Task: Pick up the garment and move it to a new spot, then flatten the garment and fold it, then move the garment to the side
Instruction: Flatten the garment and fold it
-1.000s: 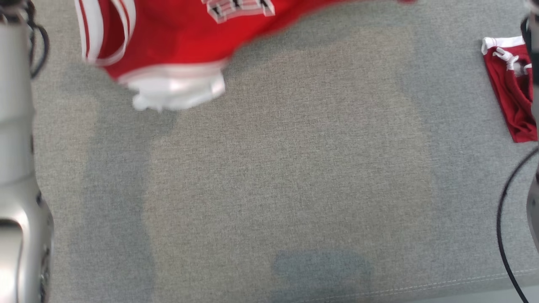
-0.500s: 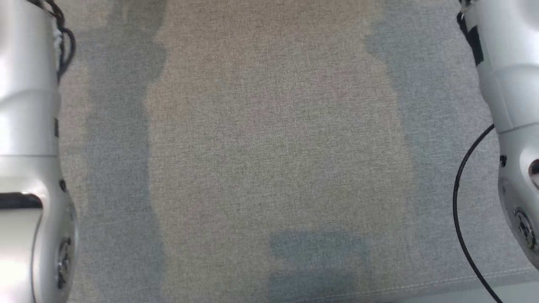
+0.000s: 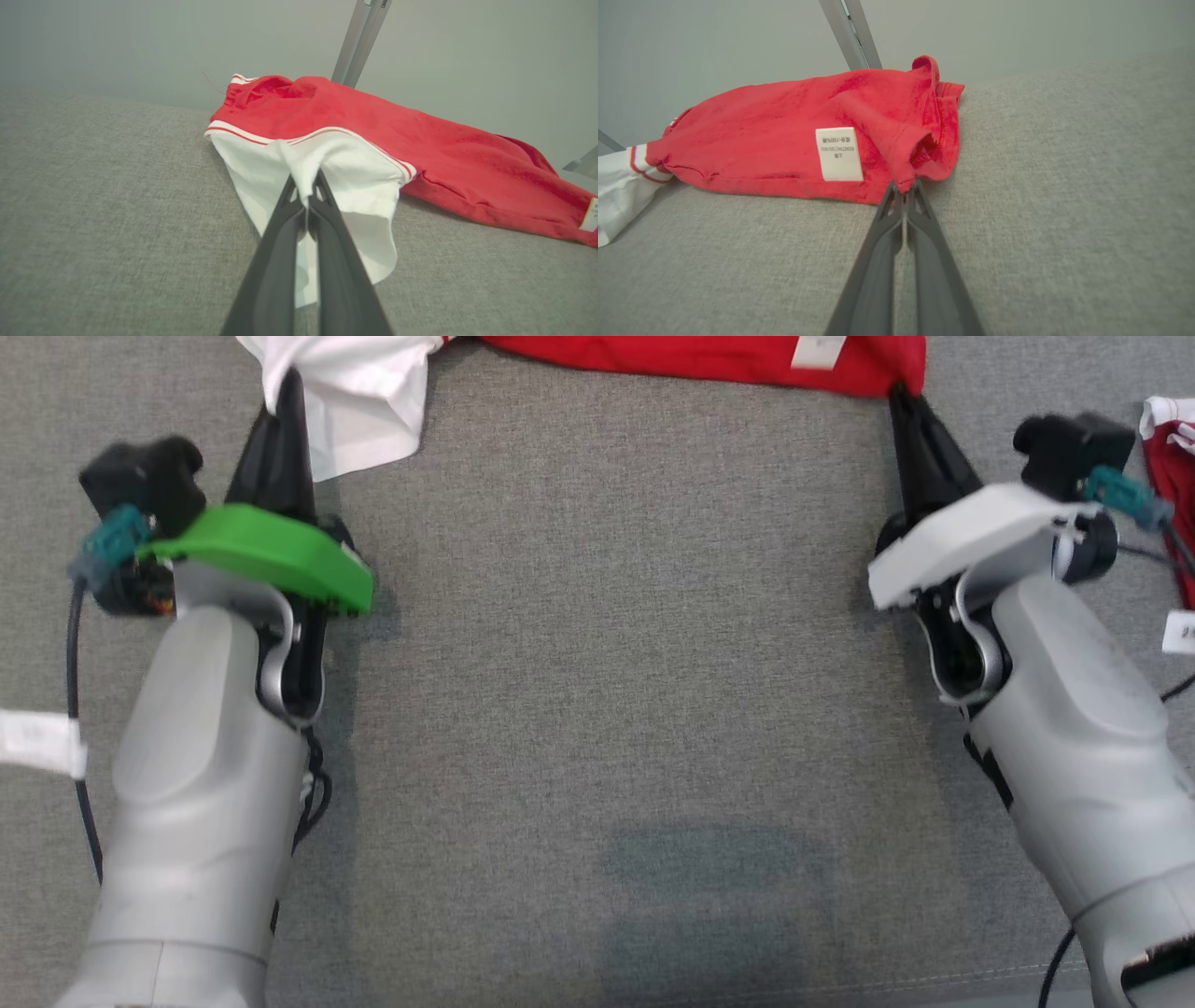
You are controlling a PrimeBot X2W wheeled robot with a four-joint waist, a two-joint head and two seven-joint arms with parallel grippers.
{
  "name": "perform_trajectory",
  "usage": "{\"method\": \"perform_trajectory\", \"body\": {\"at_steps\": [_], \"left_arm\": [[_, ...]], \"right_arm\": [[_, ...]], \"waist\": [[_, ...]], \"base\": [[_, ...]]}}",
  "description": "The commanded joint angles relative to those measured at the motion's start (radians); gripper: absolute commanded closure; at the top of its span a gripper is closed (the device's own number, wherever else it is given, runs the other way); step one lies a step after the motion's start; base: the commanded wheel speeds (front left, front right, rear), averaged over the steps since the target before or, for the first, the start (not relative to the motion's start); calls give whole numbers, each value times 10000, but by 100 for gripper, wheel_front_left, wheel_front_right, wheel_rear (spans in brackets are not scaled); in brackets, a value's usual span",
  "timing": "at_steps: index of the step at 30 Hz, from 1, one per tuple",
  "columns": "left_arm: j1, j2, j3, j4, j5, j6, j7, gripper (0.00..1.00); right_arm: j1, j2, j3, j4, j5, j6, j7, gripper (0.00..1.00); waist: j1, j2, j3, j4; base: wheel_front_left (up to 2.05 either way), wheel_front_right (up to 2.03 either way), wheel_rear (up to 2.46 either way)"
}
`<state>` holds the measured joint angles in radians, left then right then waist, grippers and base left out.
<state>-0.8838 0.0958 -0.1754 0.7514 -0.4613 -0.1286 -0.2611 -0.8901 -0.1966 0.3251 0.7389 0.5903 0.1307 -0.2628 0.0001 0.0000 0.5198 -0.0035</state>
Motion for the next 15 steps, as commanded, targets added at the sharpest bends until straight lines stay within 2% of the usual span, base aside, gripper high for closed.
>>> {"method": "perform_trajectory", "body": {"at_steps": [1, 8, 10, 15], "left_arm": [[473, 147, -7, -220, -68, -30, -29, 100], [3498, 557, 329, -1974, 49, -30, -29, 100], [5080, 864, 499, -3028, 34, 7, -25, 100], [6662, 1262, 632, -5096, 18, 523, 754, 100]], "right_arm": [[452, -121, -7, -242, 96, -1, -47, 100], [3275, -253, -231, -1813, 365, -3, -43, 100], [4581, -357, -594, -2780, 471, -3, -45, 100], [5983, -692, -966, -3761, 507, -4, -47, 100]], "waist": [[-1, 0, -202, -48], [-1, 0, -1034, -142], [-1, 0, -1580, -170], [-1, 0, -2150, -74]], "base": [[0, 0, 0], [0, 0, 0], [0, 0, 0], [0, 0, 0]]}}
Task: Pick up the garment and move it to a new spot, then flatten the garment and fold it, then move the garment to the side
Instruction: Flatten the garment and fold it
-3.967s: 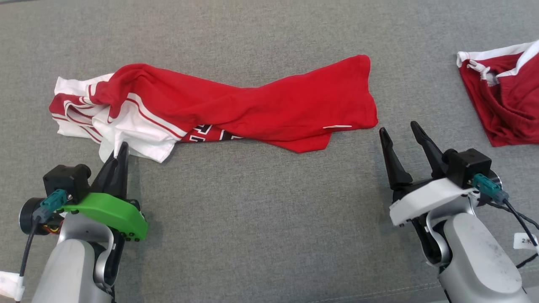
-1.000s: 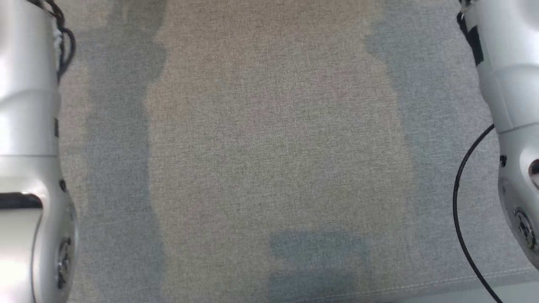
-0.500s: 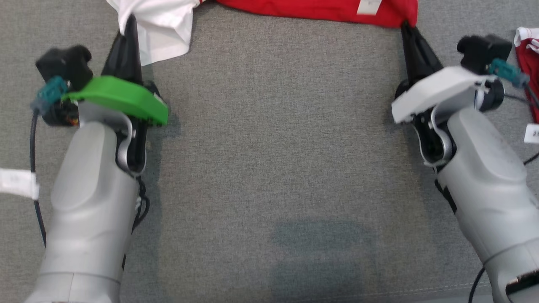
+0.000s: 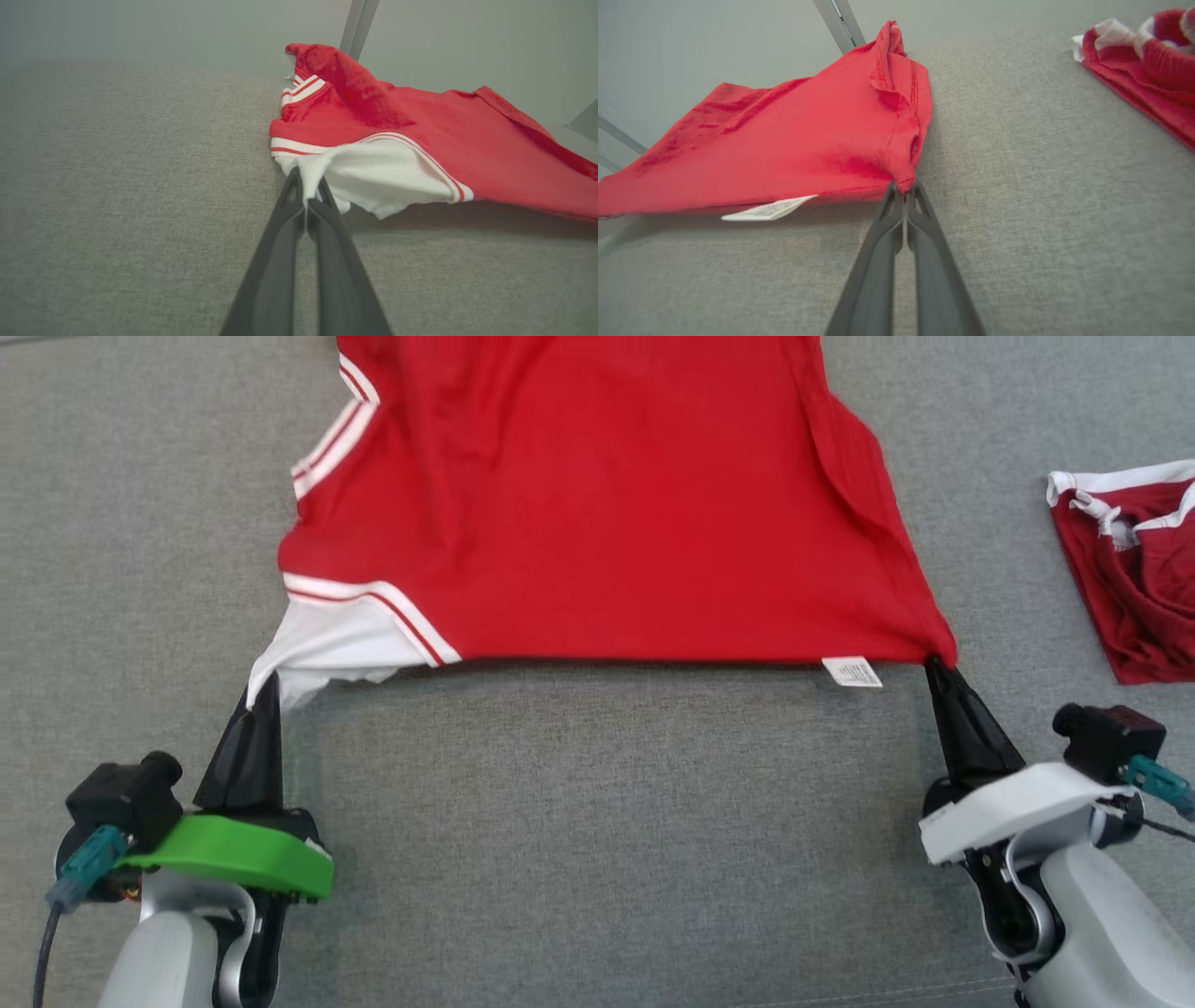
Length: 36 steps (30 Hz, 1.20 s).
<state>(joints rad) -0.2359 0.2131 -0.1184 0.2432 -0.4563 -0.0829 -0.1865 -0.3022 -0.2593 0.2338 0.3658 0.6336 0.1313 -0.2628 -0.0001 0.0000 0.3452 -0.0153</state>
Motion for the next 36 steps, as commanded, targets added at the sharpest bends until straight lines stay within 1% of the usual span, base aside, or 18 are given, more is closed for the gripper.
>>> {"method": "perform_trajectory", "body": {"at_steps": [1, 5, 9, 12, 15, 16, 19, 20, 24, 26, 30, 34, 36], "left_arm": [[485, 167, 99, -525, -22, 215, 228, 100], [1806, 396, 187, -2643, 5, 825, 1200, 100], [3169, 443, 253, -4472, 31, 1527, 2120, 100], [4059, 397, 184, -5491, 1, 1922, 2720, 100], [4773, 261, -50, -6148, -89, 2144, 3214, 100], [4773, 261, -50, -6148, -89, 2144, 3214, 100], [5066, 152, -307, -6398, -198, 2220, 3524, 100], [4977, 146, -452, -6326, -199, 2169, 3676, 100], [4551, 248, -519, -6145, -266, 2007, 3831, 100], [4286, 289, -489, -6096, -407, 1882, 3854, 100], [3391, 493, -441, -5928, -633, 1495, 3970, 100], [2088, 828, -366, -5572, -479, 1219, 4134, 100], [1357, 803, -390, -5297, -588, 1056, 4197, 100]], "right_arm": [[346, -160, -117, -170, 36, -13, -47, 100], [1321, -359, -418, -812, -42, -16, 170, 100], [2357, -276, -876, -1553, -170, -18, 633, 100], [3187, -142, -1252, -2151, -434, -18, 1092, 100], [3928, 135, -1603, -2817, -749, -16, 1554, 100], [3928, 135, -1603, -2817, -749, -16, 1554, 100], [4387, 382, -1874, -3406, -1128, -15, 2013, 100], [4511, 499, -1979, -3778, -1462, -15, 2464, 100], [4297, 591, -2008, -3997, -1802, -15, 3119, 100], [4038, 613, -2012, -4106, -1856, -13, 3454, 100], [3272, 437, -1967, -4189, -1802, -13, 4148, 100], [2168, 224, -1869, -4211, -1888, -13, 4581, 100], [1604, 109, -1777, -4066, -1804, -12, 4651, 100]], "waist": [[1, 0, -504, 53], [1, 0, -868, 68], [1, 0, -1094, 116], [1, 0, -1157, 209], [1, 0, -1147, 274], [1, 0, -1147, 274], [1, 0, -1063, 310], [1, 0, -958, 296], [1, 0, -763, 268], [1, 0, -619, 234], [1, 0, -168, 162], [1, 0, 389, 69], [1, 0, 663, 37]], "base": [[0, 0, 0], [0, 0, 0], [0, 0, 0], [0, 0, 0], [0, 0, 0], [0, 0, 0], [0, 0, 0], [0, 0, 0], [0, 0, 0], [0, 0, 0], [0, 0, 0], [0, 0, 0], [0, 0, 0]]}}
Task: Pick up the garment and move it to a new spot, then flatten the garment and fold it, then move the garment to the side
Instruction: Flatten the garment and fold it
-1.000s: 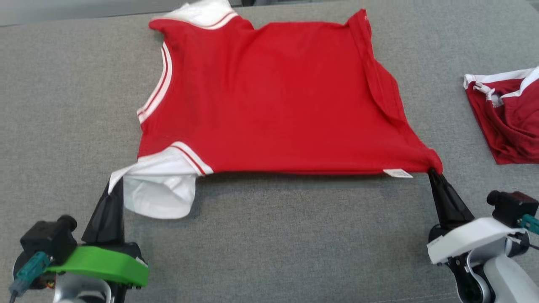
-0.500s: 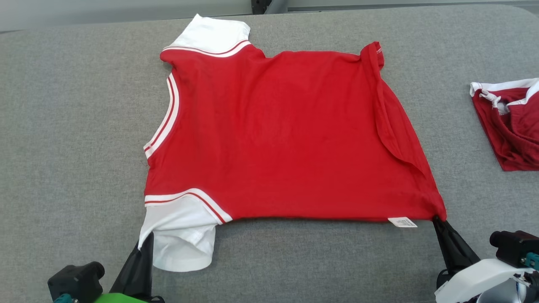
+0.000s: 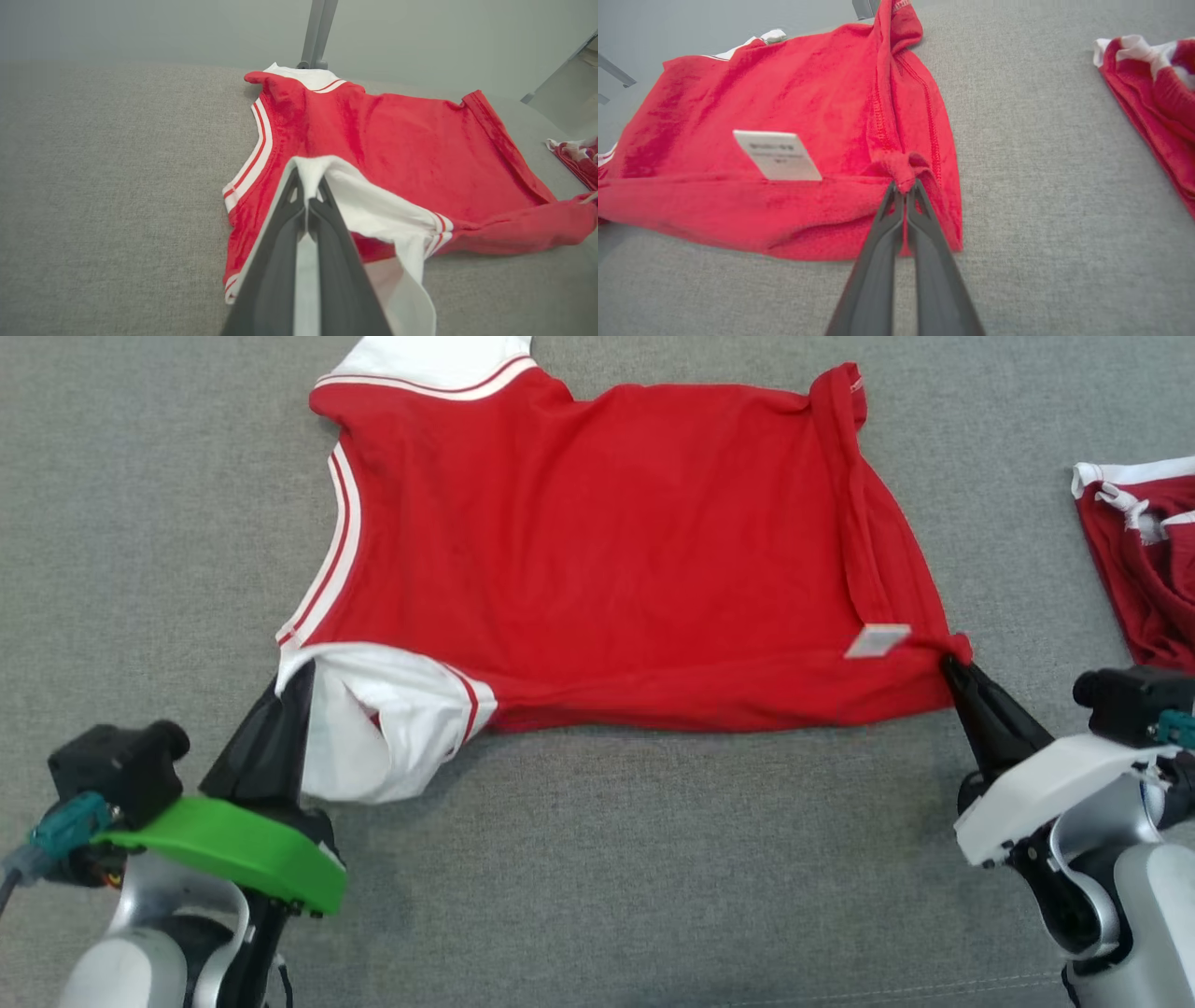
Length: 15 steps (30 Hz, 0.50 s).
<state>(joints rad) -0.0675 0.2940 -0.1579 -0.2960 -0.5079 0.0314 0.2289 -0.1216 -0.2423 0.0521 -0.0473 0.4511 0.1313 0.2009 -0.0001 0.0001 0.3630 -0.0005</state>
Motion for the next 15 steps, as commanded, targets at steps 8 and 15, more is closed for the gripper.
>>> {"method": "perform_trajectory", "body": {"at_steps": [8, 15], "left_arm": [[-2421, -107, 29, 2218, -480, -576, 46, 100], [-2864, -339, 114, 3428, -486, -746, -822, 0]], "right_arm": [[-1786, -265, 768, 1230, 232, -10, -165, 100], [-2212, -265, 1146, 1880, 270, -10, -1503, 0]], "waist": [[1, -1, 1195, -275], [1, -1, 1267, -386]], "base": [[0, 0, 0], [0, 0, 0]]}}
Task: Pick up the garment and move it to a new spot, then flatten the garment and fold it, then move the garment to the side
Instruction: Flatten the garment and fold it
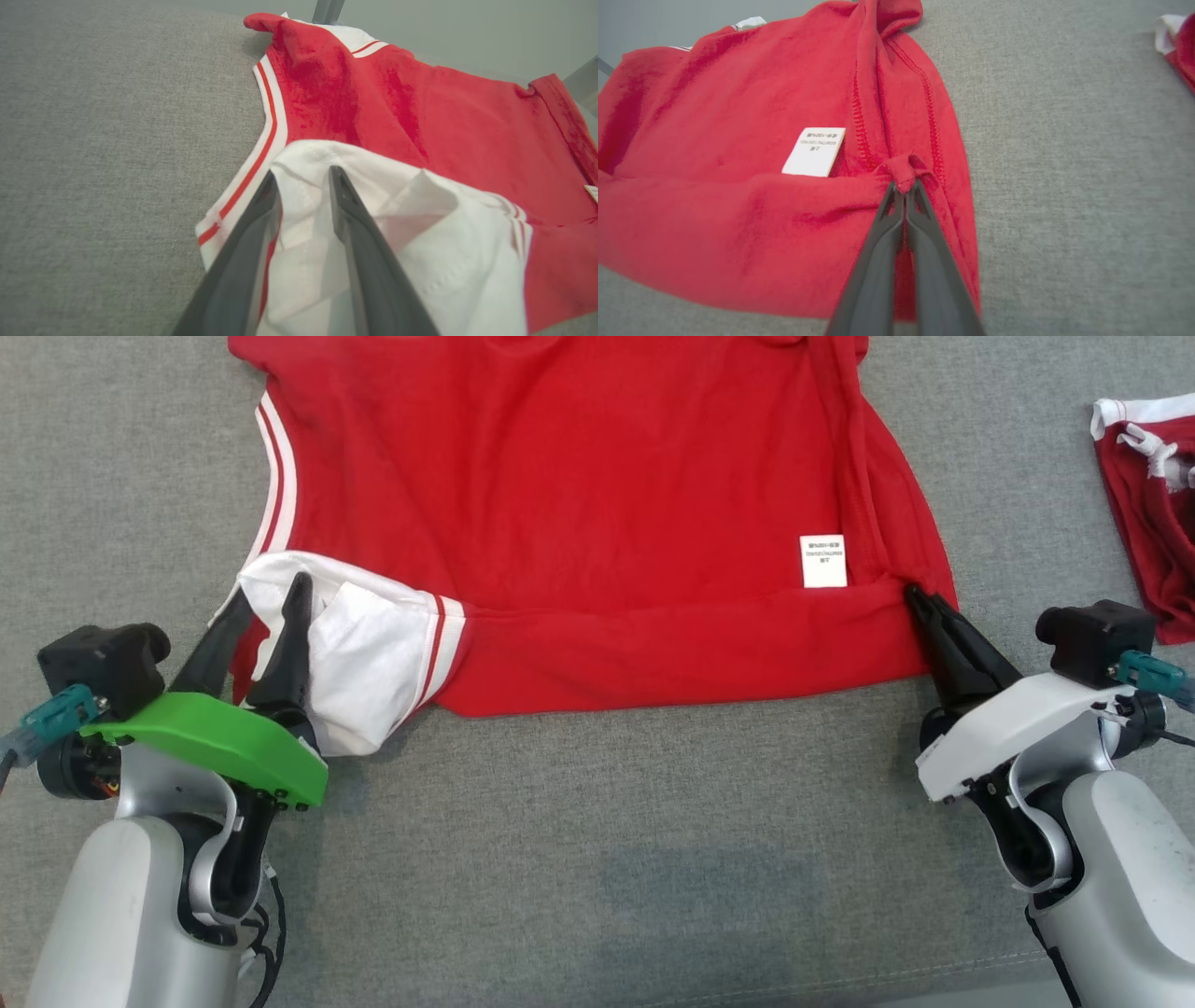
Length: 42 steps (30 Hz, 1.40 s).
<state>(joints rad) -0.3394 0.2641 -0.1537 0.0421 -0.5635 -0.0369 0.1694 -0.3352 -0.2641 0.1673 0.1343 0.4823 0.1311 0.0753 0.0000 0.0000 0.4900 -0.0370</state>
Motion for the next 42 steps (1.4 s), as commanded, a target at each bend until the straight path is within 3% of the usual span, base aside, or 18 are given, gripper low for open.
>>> {"method": "perform_trajectory", "body": {"at_steps": [1, 7, 13, 20, 34, 42], "left_arm": [[-149, -89, 145, 80, 170, 4, -588, 0], [208, -430, 404, 184, 871, 328, -2898, 0], [495, -617, 667, 174, 1540, 693, -4157, 0], [1343, -1033, 1213, -326, 2584, 856, -4346, 0], [1591, -1475, 1620, 124, 3496, -42, -4333, 0], [1810, -1641, 1217, 1596, 3101, -398, -4180, 0]], "right_arm": [[-66, -51, -38, 87, -129, -8, -596, 0], [246, 113, -495, 194, -907, -8, -2875, 0], [466, 569, -1128, 61, -1691, -8, -3373, 0], [1089, 1052, -1502, -181, -2179, -8, -3421, 0], [1382, 1169, -1555, -155, -2241, -8, -3426, 0], [1026, 1139, -1030, 1043, -1975, -8, -3426, 0]], "waist": [[0, 0, -27, -18], [0, 0, -397, -47], [0, 0, -801, -116], [0, 0, -1232, -139], [0, 0, -1274, 32], [0, 0, -932, 15]], "base": [[0, 0, 0], [0, 0, 0], [0, 0, 0], [0, 0, 0], [0, 0, 0], [0, 0, 0]]}}
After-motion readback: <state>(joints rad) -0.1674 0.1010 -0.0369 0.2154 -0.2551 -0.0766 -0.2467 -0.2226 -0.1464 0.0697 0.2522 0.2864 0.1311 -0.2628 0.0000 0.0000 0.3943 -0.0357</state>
